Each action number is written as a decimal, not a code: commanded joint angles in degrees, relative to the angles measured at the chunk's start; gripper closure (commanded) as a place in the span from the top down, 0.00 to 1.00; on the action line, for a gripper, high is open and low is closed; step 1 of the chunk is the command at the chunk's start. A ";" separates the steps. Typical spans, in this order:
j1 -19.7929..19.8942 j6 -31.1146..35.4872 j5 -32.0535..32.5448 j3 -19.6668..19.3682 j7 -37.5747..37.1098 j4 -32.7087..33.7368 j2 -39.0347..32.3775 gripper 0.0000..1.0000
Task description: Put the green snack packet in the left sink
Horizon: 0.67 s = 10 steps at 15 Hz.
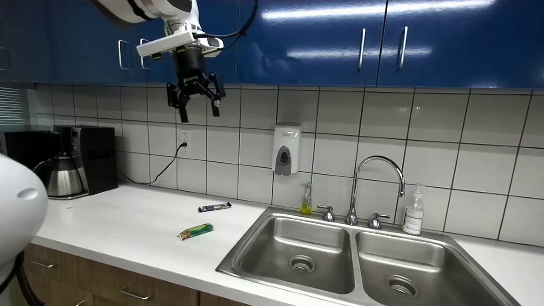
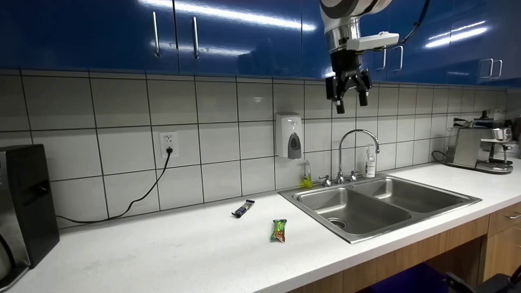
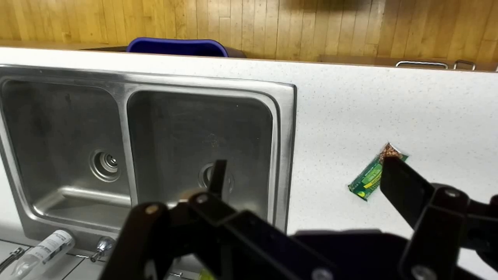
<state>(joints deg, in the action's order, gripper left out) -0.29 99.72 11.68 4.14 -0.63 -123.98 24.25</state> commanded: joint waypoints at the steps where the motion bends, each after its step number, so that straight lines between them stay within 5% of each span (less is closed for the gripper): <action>1: -0.93 -0.07 -0.40 -0.09 -0.58 -0.92 -0.22 1.00; 10: -2.93 0.61 -3.05 0.43 -1.69 -7.22 -0.92 1.00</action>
<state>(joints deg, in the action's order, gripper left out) -2.53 99.72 9.99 4.13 -1.12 -129.92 23.87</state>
